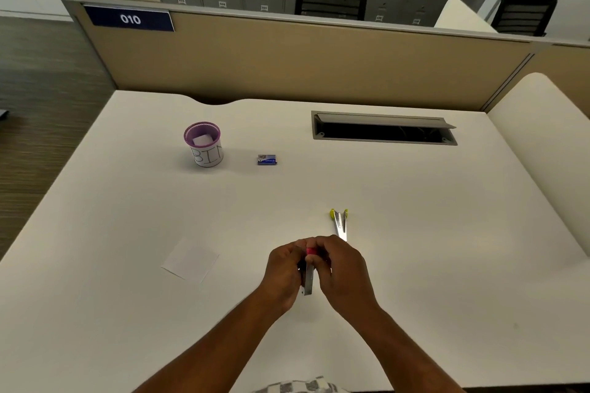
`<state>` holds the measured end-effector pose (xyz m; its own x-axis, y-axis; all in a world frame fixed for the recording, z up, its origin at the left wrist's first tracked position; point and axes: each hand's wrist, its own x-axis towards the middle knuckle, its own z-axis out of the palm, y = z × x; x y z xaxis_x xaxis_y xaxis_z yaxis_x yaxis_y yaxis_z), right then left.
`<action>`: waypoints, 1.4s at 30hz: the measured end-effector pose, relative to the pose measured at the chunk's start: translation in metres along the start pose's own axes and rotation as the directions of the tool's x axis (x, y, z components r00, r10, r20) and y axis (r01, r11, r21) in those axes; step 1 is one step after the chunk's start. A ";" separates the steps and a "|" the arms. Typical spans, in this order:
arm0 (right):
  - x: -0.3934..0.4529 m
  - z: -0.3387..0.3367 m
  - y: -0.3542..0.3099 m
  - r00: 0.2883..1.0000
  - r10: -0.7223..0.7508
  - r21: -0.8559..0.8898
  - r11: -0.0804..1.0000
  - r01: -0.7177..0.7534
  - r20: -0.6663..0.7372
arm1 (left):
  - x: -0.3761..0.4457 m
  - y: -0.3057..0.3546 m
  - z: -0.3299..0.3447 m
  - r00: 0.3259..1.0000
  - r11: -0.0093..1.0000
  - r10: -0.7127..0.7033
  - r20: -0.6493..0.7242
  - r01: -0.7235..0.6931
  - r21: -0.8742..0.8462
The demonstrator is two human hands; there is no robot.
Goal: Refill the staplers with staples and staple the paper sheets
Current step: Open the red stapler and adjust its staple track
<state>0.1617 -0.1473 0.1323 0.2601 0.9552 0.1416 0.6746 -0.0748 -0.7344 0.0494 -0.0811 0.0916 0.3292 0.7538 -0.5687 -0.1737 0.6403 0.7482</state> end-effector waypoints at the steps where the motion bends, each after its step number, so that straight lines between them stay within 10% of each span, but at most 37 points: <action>1: -0.003 0.000 -0.002 1.000 -0.023 0.029 0.999 0.023 -0.005 | 0.005 0.005 -0.003 0.995 0.986 -0.060 -0.078 0.047 -0.161; 5: -0.027 0.008 -0.006 0.995 -0.099 0.073 0.992 0.098 0.006 | 0.029 0.033 -0.028 0.984 0.916 -0.101 -0.148 0.034 -0.400; 12: -0.026 0.010 -0.005 0.987 -0.144 0.113 0.982 0.152 -0.078 | 0.019 0.037 -0.020 1.000 0.977 -0.004 -0.019 0.000 -0.213; 36: -0.039 0.010 0.030 0.980 -0.160 0.190 0.972 0.136 0.117 | 0.009 0.036 -0.029 0.992 0.833 -0.005 0.127 0.074 -0.549; 42: -0.013 0.010 0.018 0.996 0.025 0.280 0.960 -0.001 -0.081 | 0.006 0.032 -0.026 0.984 0.888 -0.006 0.177 0.087 -0.451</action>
<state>0.1638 -0.1583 0.1103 0.3319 0.9266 0.1770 0.4536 0.0078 -0.8912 0.0217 -0.0526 0.1034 0.4894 0.7117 -0.5040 -0.5443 0.7008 0.4611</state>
